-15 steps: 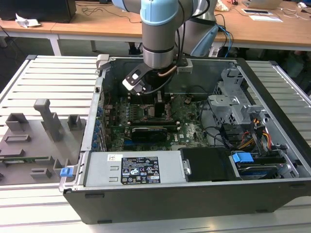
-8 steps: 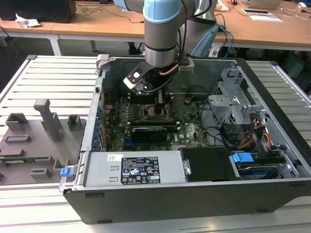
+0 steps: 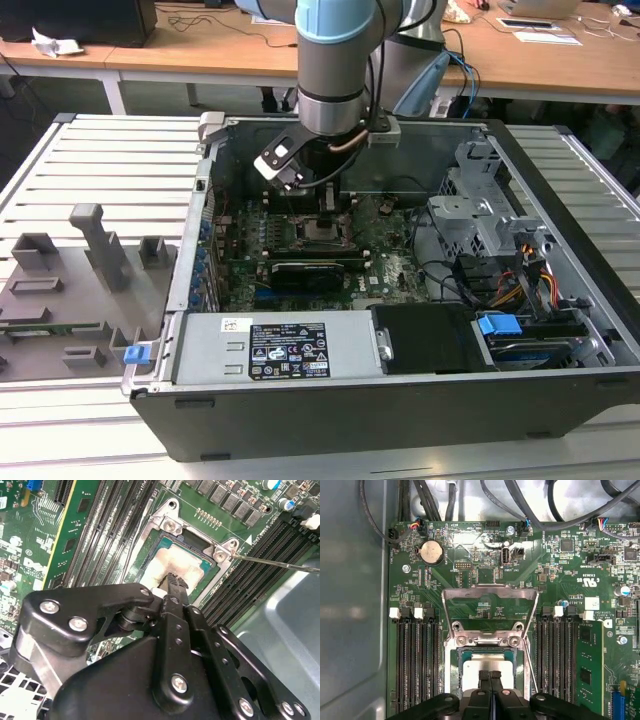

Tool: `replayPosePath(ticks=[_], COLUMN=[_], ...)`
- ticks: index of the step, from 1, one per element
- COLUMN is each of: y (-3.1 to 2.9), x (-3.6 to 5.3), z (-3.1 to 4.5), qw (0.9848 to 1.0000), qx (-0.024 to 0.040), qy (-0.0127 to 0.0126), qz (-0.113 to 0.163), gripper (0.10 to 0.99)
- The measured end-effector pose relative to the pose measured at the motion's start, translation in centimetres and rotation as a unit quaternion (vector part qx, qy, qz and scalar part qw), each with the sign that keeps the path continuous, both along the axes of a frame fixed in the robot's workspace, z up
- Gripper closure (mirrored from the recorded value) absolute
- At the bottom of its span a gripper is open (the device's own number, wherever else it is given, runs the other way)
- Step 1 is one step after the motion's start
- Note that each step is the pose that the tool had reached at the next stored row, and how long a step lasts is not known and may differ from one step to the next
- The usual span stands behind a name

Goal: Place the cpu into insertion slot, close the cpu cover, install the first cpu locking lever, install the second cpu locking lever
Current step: 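Place the cpu into insertion slot, then close the cpu cover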

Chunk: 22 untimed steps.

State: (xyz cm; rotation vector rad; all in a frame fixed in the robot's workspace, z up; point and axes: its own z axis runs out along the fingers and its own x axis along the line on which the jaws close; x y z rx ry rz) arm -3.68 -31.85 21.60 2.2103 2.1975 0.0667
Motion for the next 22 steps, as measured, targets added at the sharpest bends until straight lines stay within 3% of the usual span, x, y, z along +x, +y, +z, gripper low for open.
replayPosePath(ticks=[22], y=[0.0], x=[0.0], z=[0.94], qw=[1.0], qx=[0.0], qy=[0.0003], qz=[0.0], gripper=[0.98])
